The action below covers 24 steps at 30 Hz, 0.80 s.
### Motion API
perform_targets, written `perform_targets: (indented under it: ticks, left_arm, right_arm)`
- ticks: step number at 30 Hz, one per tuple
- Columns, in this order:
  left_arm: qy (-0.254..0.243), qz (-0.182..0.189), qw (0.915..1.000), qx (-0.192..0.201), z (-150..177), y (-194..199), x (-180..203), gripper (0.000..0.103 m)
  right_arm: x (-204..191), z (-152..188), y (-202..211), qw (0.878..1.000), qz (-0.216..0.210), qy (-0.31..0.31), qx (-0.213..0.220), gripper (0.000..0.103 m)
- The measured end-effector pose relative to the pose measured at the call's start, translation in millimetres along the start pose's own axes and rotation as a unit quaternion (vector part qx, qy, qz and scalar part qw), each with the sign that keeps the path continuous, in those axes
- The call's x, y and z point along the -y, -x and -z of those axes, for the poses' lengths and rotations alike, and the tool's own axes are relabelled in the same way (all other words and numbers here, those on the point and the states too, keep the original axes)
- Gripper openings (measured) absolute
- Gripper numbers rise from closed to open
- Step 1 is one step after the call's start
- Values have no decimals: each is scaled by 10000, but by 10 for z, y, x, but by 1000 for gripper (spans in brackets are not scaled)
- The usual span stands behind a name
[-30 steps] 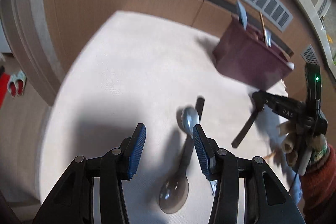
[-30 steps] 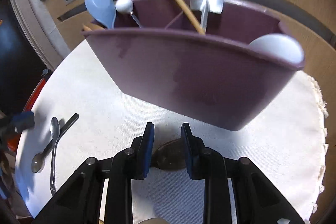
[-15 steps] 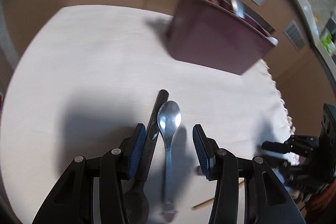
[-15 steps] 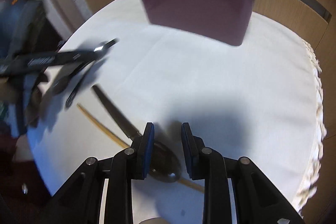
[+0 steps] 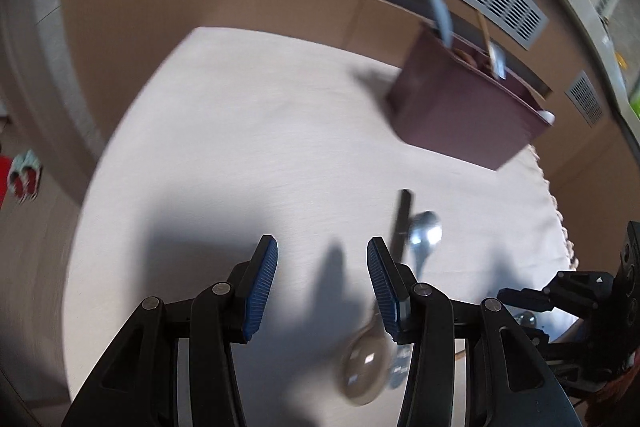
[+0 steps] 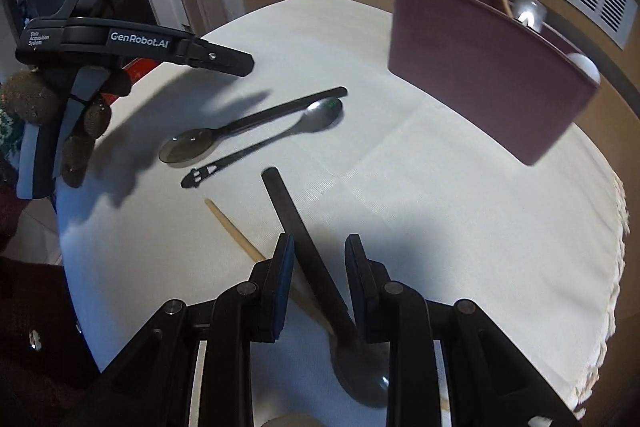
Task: Organize utensils
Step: 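Move both open tools back over the dark spoons on the table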
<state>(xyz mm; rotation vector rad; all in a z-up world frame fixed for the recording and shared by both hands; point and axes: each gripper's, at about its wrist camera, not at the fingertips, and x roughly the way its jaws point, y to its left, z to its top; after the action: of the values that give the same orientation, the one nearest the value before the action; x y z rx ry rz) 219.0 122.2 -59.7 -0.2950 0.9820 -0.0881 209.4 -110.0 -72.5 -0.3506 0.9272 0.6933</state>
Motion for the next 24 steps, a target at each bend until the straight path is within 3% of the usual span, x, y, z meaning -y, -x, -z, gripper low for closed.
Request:
perform_targets:
  ticks: [5,8,14,19,24]
  left_arm:
    - [-101,116,9999,-52,121,49,-25,48]
    - [-337,269,9989,-205,217,27,76,48]
    - [-852,353,9957,-10,543,106,327,48]
    - [-1038,-3,9944,196,755,140,389,48]
    - [-880,-182,9955,286,797,68,388,48]
  right_arm:
    - [-62,-123,-198,9997,92,74,-215,23]
    - [61,-3,-123,9996,237,-7,-160,23]
    - [545,134,-12,9945,653,-813,-93,23]
    - [756,325,97,9904,569,-1263,19,23]
    - [676,407,135,9893,661,-1294,119,25]
